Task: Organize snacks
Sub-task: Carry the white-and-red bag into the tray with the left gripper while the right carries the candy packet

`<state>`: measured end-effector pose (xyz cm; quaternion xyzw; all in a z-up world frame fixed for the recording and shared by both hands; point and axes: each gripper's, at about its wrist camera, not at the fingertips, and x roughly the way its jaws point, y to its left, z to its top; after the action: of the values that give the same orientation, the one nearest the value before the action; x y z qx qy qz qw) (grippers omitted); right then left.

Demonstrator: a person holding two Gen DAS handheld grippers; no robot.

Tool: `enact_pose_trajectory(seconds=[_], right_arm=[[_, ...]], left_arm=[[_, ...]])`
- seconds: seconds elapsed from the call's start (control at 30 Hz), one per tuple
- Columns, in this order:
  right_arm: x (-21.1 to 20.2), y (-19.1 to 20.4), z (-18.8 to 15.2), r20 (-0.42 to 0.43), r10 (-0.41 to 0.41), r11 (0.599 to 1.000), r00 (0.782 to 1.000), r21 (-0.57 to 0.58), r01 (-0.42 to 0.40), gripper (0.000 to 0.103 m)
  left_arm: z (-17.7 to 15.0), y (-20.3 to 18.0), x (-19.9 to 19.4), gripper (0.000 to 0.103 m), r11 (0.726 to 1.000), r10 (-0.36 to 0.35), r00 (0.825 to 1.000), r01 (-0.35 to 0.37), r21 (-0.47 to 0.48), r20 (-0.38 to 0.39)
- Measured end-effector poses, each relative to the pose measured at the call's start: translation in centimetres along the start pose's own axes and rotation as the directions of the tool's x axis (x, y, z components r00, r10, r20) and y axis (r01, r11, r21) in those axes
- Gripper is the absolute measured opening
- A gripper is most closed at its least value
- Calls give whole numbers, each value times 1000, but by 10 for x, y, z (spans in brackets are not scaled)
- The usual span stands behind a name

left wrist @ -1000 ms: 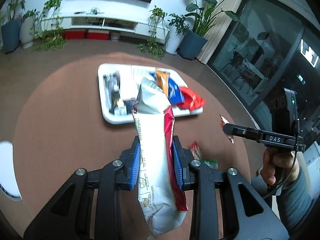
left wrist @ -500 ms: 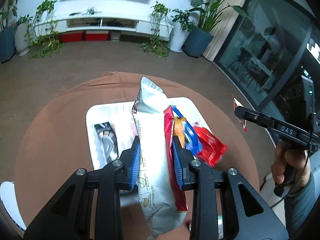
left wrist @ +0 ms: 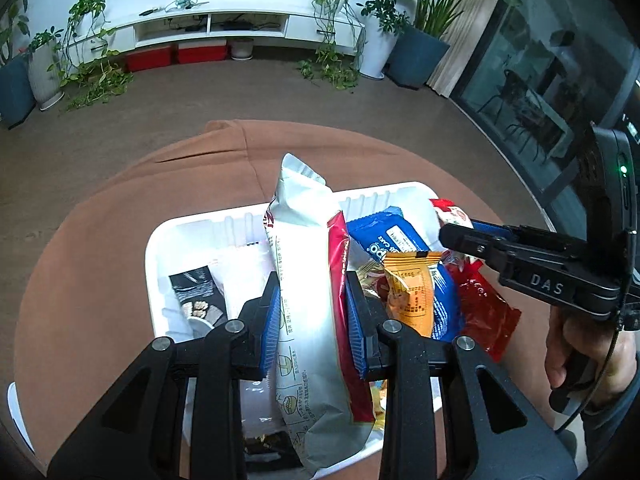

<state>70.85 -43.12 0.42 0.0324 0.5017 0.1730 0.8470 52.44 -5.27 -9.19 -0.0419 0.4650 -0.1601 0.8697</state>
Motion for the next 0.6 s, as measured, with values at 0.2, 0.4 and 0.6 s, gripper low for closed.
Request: enact_pose_trajectory(seconds=[0.2,0.4,0.6], right_arm=[[17,3,2,-28,-15,1000,1000,-7,15,33],[27,4,-4,-42,-36,999,998,-25,35,36],[31,2,-9,-43,-37,999,998,-22,36,38]], left_arm=[[1,-8,21,30,1000,16,1000,-16,23,-8],[-2,-10,35,37,999,10,1000,-9,31,-20],[-1,-11,36,47,999,19,1000,-19,41,1]])
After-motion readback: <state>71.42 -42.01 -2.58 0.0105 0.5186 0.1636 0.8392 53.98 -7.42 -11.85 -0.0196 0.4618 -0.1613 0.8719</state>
